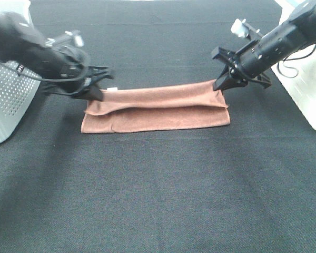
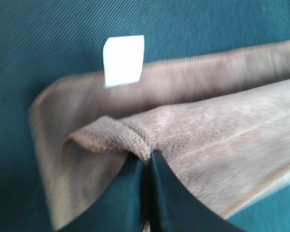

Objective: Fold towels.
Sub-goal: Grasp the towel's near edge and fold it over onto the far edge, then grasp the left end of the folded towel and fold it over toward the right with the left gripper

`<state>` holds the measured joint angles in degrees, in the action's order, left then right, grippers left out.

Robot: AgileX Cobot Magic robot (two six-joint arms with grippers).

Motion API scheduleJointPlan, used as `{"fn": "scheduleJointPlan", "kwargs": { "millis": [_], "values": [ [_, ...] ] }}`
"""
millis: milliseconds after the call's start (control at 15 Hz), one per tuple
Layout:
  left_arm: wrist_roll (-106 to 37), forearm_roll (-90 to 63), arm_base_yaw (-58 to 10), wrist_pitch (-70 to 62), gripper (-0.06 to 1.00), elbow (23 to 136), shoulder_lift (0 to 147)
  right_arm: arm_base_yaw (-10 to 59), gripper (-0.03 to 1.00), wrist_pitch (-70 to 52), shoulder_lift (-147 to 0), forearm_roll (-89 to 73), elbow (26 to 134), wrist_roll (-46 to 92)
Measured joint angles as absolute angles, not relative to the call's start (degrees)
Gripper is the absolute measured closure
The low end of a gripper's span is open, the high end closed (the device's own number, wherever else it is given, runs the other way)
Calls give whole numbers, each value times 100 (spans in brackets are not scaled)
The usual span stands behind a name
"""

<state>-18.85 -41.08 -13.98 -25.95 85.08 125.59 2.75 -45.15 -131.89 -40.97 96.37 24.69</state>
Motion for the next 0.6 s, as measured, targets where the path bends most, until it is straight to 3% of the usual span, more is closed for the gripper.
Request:
{"fn": "scheduleJointPlan", "kwargs": {
  "millis": [133,200,333,400,467,600],
  "values": [
    [-1885,-4091,-1398,-2693,87,8829,12777,275,88,-4458,-13338,-4068,9672,2458],
    [-1885,-4085,-1398,-2744,77,8875,12788,275,76,-4440,-13356,-4062,9672,2424],
    [-1885,-4085,-1398,-2750,43,8921,12777,269,38,-4475,-13356,-4028,9717,2298],
    [-1885,-3999,-1398,-2756,32,8921,12765,269,20,-4561,-13316,-3925,9729,2246],
    [-1748,-3696,-1398,-2785,23,8921,12697,269,8,-4801,-13212,-3655,9735,2160],
    [-1003,-3014,-1398,-2939,22,8932,12657,269,4,-5122,-13041,-3231,9740,1942]
  ]
}}
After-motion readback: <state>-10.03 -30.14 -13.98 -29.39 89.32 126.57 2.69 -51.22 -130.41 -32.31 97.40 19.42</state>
